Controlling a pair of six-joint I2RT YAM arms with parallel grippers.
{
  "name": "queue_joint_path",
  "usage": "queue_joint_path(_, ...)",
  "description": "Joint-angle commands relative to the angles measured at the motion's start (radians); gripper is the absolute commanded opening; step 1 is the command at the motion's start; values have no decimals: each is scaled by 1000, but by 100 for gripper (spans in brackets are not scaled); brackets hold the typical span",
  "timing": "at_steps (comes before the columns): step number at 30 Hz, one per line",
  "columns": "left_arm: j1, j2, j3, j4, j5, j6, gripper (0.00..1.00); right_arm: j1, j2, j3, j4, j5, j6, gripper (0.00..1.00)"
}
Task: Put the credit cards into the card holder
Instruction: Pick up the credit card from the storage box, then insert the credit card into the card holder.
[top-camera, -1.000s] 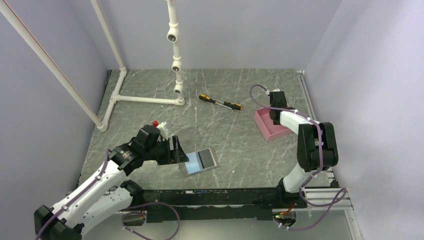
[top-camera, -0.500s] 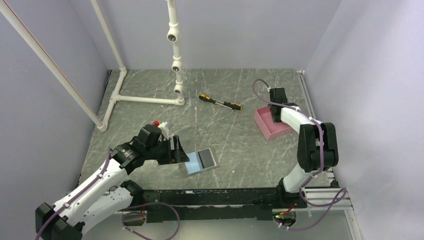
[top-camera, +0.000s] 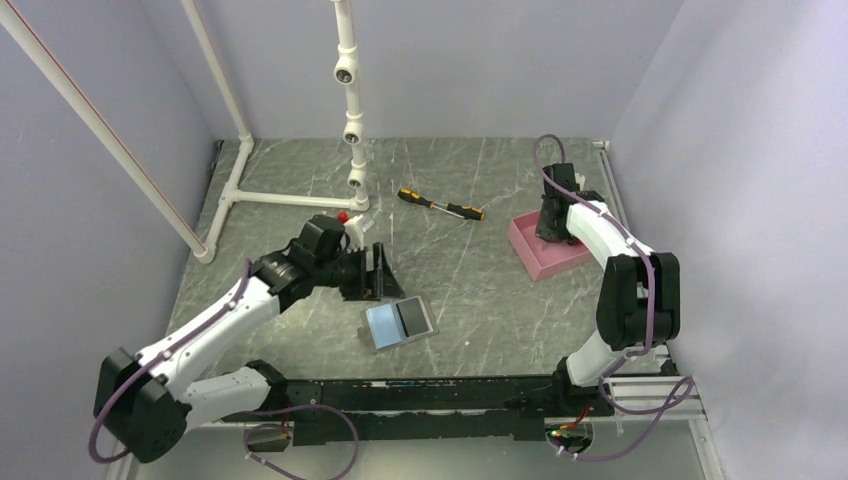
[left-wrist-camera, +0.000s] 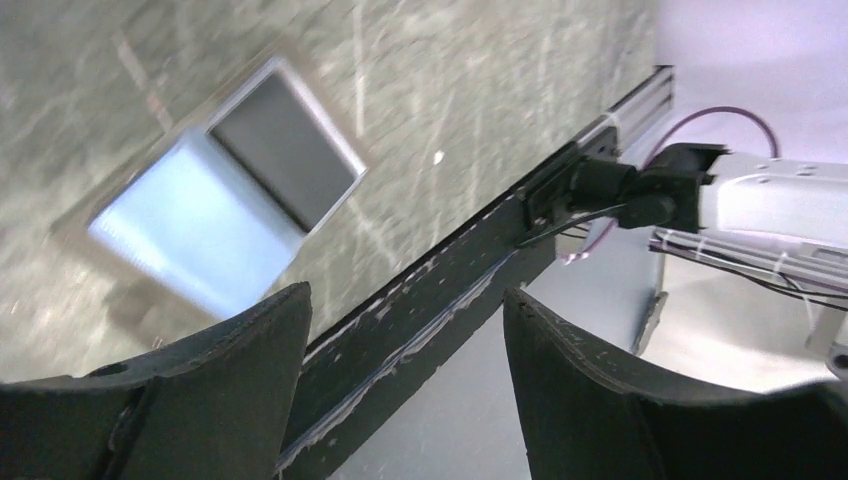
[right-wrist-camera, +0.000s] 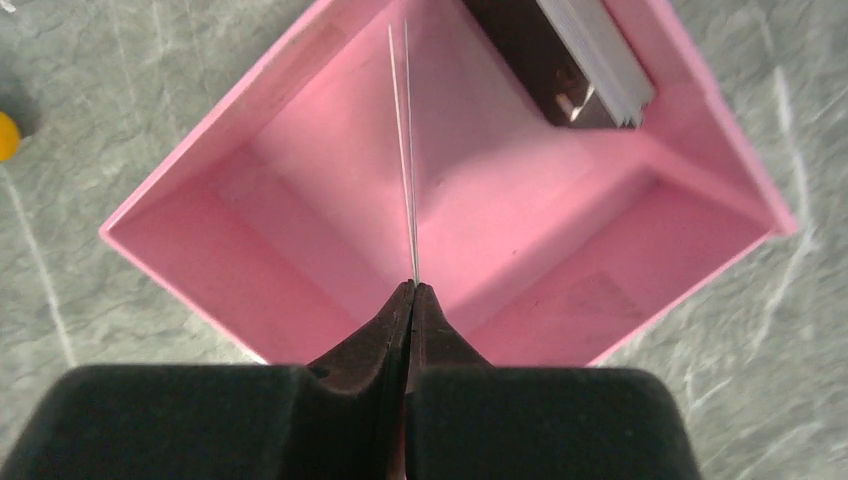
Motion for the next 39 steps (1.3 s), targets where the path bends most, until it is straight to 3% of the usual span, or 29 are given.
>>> queue_joint_path(1, -27, 114, 101, 255, 110, 41, 76, -3, -83, 21, -92, -43, 192, 0)
queue_joint_path(6, -124, 289, 259, 367, 31, 133, 75, -22, -138, 64, -179, 11, 275, 0)
queue_joint_path(8, -156, 357, 299, 418, 7, 173, 75, -40, -170, 72, -184, -39, 283, 0)
queue_joint_path(16, -199, 653, 427, 732, 61, 318, 74, -139, -233, 61, -157, -132, 337, 0)
queue_joint_path(20, -206, 832, 606, 682, 106, 393, 73, -177, -213, 70, -144, -197, 319, 0)
queue_joint_path(24, -205, 956, 811, 572, 158, 373, 65, -177, -219, 85, -138, -290, 270, 0)
queue_joint_path(28, -200, 948, 864, 444, 214, 299, 65, -170, -327, 33, -46, -397, 194, 0)
queue_joint_path(31, -195, 867, 816, 357, 227, 242, 64, -137, -406, -2, -29, -398, 168, 0)
queue_joint_path(35, -146, 691, 567, 469, 313, 39, 66, -51, -496, -61, 12, -503, 167, 0)
queue_joint_path(39, -95, 414, 271, 625, 299, -119, 72, 151, -547, -134, 96, -615, 183, 0)
